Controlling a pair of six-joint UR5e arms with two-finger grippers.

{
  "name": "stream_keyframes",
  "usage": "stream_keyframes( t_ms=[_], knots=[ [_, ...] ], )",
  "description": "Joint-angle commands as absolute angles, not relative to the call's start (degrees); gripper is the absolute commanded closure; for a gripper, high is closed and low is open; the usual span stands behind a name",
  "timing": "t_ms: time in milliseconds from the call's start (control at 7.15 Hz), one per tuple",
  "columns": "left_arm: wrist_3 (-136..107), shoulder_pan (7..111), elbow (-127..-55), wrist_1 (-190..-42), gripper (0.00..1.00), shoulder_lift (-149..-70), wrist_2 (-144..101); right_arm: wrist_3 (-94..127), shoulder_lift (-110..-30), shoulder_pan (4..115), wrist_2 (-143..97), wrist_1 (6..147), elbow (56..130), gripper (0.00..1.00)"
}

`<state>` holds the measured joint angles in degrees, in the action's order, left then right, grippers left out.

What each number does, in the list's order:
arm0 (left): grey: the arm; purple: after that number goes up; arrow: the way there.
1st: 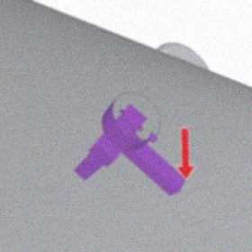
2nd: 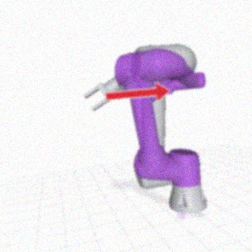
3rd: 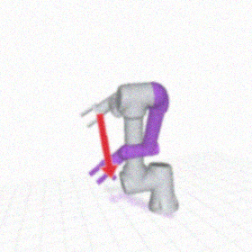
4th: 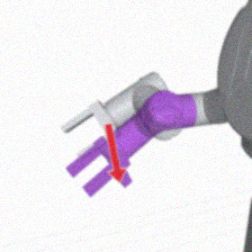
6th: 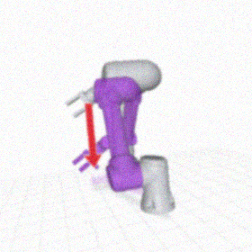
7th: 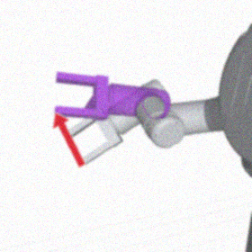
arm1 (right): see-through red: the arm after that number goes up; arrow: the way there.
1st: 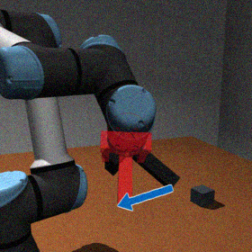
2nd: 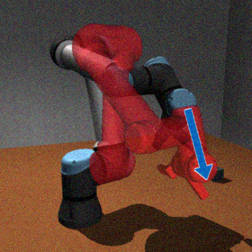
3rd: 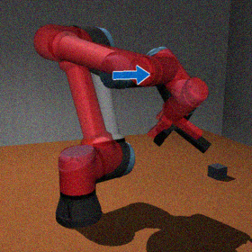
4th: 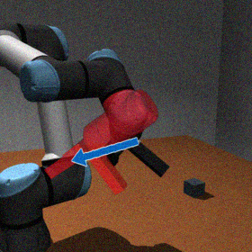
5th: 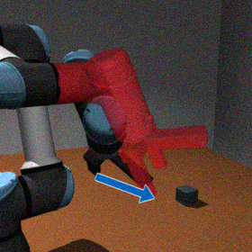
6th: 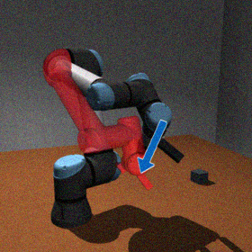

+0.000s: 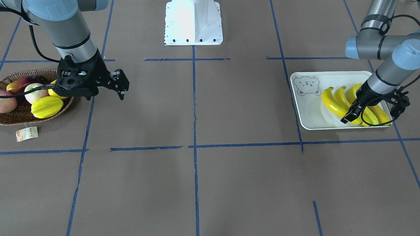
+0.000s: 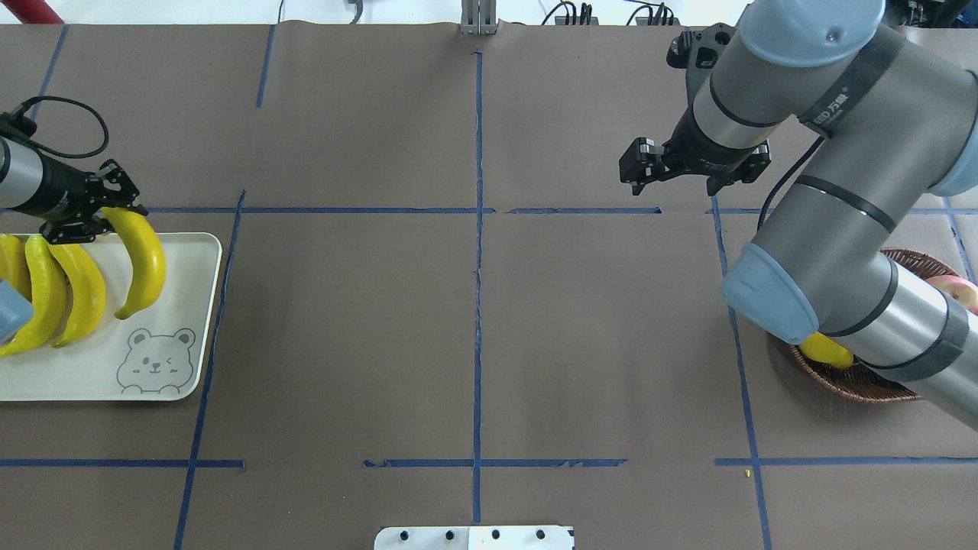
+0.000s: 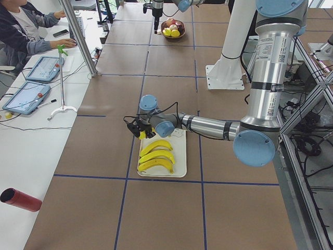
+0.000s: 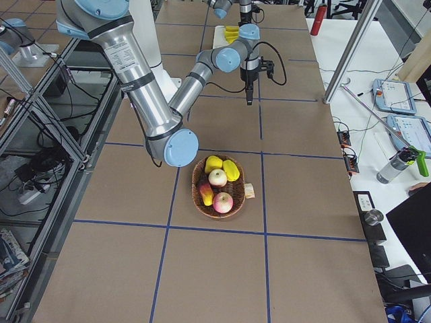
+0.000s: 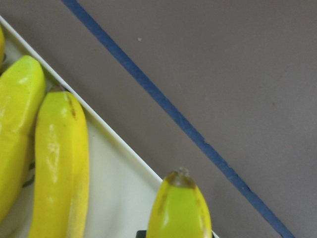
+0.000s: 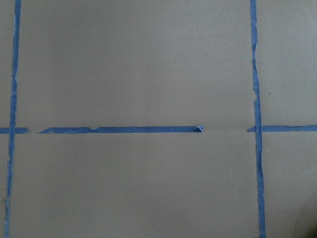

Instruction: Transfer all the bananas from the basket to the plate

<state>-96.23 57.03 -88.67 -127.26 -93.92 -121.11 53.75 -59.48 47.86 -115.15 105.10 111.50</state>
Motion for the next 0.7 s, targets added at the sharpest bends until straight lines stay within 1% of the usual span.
stream_keyframes(
  t_ms=[0,140,419,559],
  knots=[
    [-94.7,57.0,-88.0,-127.4,0.13,-94.0,-120.1,53.7,-59.6,47.8,-115.1,105.0,111.5,0.0],
    [-91.0,57.3,-88.0,-127.3,0.0,-93.8,-120.1,53.7,-59.6,47.8,-115.1,105.0,111.5,0.0],
    [-82.6,59.3,-88.1,-127.3,0.0,-92.9,-120.9,53.7,-59.5,47.9,-115.1,105.1,111.7,0.0],
    [-76.4,62.1,-88.2,-127.1,0.0,-92.2,-123.0,53.6,-59.7,48.5,-115.2,105.3,111.9,0.0]
  ],
)
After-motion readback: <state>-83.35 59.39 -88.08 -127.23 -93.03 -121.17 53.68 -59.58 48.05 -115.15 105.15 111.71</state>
